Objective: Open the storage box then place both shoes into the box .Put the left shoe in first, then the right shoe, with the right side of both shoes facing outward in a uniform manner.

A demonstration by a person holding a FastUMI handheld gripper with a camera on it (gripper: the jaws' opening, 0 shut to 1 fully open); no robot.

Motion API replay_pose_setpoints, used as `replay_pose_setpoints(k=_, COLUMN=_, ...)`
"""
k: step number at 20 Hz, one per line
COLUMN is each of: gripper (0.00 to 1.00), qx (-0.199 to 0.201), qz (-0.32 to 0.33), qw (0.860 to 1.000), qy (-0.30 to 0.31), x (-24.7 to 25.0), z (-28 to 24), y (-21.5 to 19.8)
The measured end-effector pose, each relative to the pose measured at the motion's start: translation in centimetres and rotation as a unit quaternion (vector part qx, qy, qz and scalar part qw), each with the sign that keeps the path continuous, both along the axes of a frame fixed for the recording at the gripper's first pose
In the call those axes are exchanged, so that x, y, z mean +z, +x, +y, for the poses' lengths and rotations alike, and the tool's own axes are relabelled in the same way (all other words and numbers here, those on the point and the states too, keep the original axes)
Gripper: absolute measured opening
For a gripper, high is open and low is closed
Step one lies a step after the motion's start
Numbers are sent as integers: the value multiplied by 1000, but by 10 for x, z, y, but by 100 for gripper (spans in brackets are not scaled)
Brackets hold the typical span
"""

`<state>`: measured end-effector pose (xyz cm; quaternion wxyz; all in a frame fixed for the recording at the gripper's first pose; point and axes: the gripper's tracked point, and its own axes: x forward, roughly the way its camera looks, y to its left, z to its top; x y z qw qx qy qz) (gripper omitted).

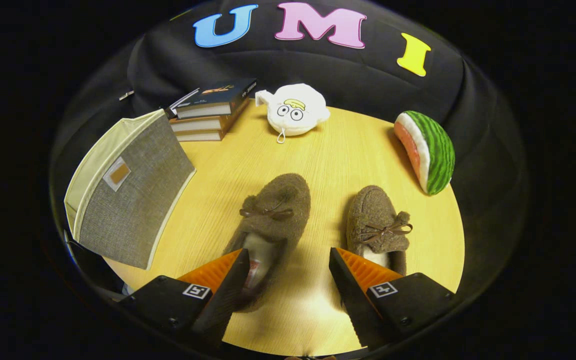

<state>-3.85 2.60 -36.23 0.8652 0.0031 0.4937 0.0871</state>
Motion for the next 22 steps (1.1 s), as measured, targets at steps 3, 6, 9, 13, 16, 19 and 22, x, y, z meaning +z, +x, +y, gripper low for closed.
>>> replay_pose_setpoints(k=3, gripper=99, qx=22, qz=12, qw=1000, qy=-8, x=-16, z=-2, y=4)
replay_pose_setpoints(k=6, gripper=99, qx=13, qz=20, qw=1000, qy=-6, x=-26, z=-7, y=10)
replay_pose_setpoints(k=9, gripper=99, qx=-6, qz=34, qw=999, qy=26, x=-35, z=-2, y=18)
replay_pose_setpoints(k=13, gripper=72, qx=-24, qz=57, qw=996, qy=66, x=-47, z=13, y=26)
replay_pose_setpoints(k=16, gripper=43, qx=-21, qz=70, qw=995, qy=70, x=-49, z=18, y=26)
replay_pose_setpoints(k=19, gripper=28, qx=-48, qz=85, qw=992, qy=77, x=-50, z=14, y=27)
replay_pose_setpoints(k=22, gripper=10, qx=-51, qz=84, qw=992, qy=81, x=-49, z=12, y=29)
